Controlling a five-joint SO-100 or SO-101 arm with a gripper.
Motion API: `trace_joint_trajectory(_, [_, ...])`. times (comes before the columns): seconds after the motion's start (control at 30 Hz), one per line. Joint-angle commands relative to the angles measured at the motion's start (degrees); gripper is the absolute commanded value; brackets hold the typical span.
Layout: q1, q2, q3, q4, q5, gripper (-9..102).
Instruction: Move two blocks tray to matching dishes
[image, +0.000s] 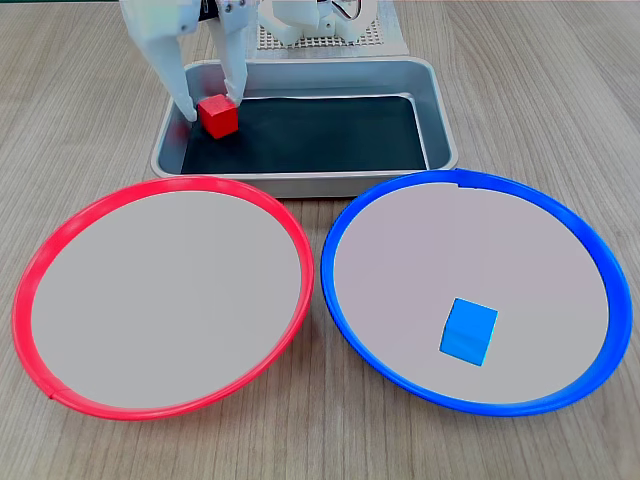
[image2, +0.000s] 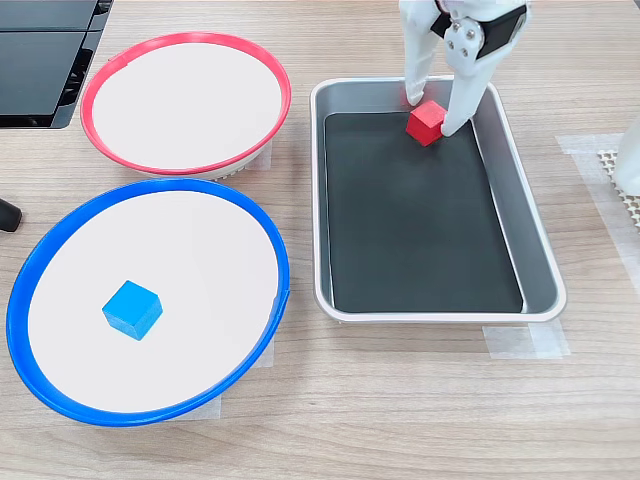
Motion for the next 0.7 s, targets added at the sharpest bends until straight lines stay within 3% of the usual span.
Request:
trace_joint_trajectory(0.0, [-0.62,0.44,0.70,-0.35,0.62,18])
trace_joint_trajectory(0.23, [-2.02,0.88,1.85,-2.20,2.64,4])
trace_joint_trajectory(0.37, [-6.77,2.81,-1.05,0.00,10.81,0])
trace_joint_trajectory(0.53, [-19.51,3.25,-18.81,7.47,45.53,0])
trace_joint_trajectory(0.67, [-23.20,-3.16,-32.61,-1.76,70.05,0])
